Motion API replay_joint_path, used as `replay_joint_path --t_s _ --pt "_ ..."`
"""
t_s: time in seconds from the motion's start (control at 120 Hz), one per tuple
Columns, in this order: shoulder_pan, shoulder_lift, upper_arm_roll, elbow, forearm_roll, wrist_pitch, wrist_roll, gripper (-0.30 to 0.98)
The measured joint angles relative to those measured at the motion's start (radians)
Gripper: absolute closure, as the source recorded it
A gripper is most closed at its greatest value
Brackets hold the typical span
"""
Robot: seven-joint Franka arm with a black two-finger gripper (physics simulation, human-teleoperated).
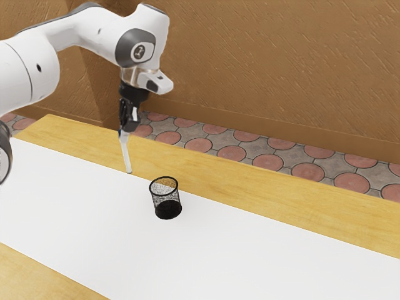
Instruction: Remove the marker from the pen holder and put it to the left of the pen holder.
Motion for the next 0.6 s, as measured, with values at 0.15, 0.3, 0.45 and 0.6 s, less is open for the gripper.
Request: replay_joint_path --t_s 0.15,0.3,0.45,0.6 --pt "0.104 0.059 0.002 -0.012 0.048 -0.048 -0.003 0.79" --pt "0.163 0.163 0.002 -0.012 0.085 -0.075 -0.006 0.79" --pt "0.186 0.233 0.002 -0.010 0.104 -0.088 -0.007 0.79" --pt "0.183 0.274 0.001 0.003 0.099 -0.096 -0.010 0.54"
